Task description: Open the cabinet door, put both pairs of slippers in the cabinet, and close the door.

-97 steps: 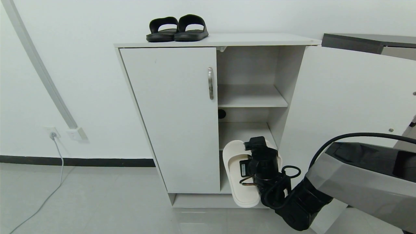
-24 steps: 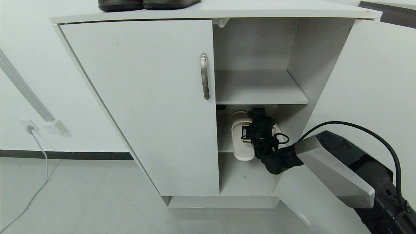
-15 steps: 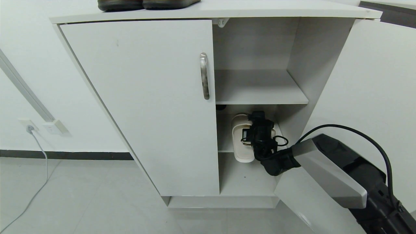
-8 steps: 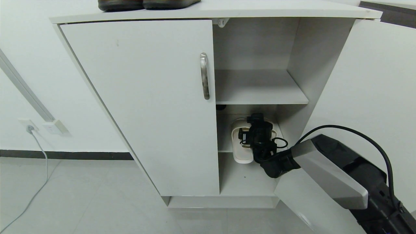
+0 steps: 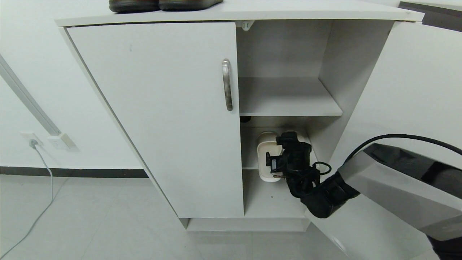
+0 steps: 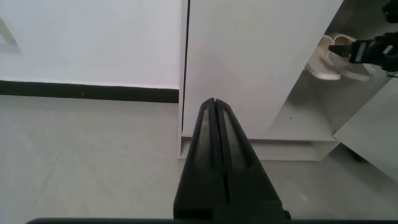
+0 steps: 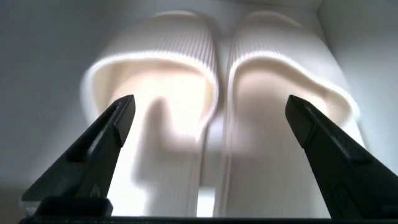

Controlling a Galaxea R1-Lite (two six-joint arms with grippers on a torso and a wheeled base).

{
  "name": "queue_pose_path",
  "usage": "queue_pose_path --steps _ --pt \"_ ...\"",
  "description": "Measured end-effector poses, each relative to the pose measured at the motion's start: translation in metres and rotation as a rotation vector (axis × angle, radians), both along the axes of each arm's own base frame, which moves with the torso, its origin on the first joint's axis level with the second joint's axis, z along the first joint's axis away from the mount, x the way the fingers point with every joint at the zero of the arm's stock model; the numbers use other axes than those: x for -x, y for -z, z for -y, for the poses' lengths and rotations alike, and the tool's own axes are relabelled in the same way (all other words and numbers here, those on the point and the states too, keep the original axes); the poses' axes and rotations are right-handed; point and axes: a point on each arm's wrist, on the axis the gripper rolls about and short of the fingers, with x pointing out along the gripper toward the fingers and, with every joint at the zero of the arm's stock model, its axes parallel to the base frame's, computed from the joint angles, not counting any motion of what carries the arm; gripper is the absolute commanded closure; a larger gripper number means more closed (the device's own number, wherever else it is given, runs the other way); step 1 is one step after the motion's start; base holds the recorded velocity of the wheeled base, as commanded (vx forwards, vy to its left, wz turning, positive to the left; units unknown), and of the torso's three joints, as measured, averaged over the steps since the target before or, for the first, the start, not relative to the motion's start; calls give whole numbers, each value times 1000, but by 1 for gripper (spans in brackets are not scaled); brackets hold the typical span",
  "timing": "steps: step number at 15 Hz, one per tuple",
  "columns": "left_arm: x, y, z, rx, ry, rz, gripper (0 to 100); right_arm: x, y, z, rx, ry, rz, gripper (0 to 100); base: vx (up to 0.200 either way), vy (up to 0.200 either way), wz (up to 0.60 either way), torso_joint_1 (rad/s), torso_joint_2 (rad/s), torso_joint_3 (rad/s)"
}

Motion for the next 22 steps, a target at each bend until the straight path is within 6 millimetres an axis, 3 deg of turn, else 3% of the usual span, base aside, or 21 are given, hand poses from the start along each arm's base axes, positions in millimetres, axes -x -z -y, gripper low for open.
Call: queue_pose_path --steps 5,8,11,22 --pt "0 0 0 1 0 0 100 83 -10 12 2 -97 -3 0 0 0 0 0 0 0" --pt "0 0 0 2 0 0 100 120 -16 20 -18 -151 20 0 0 0 0 0 0 0" --pt "0 0 0 1 0 0 100 132 -18 23 -21 -170 24 0 0 0 0 0 0 0" --pt "0 0 0 2 0 0 100 137 -21 22 -23 -182 29 0 0 0 0 1 3 124"
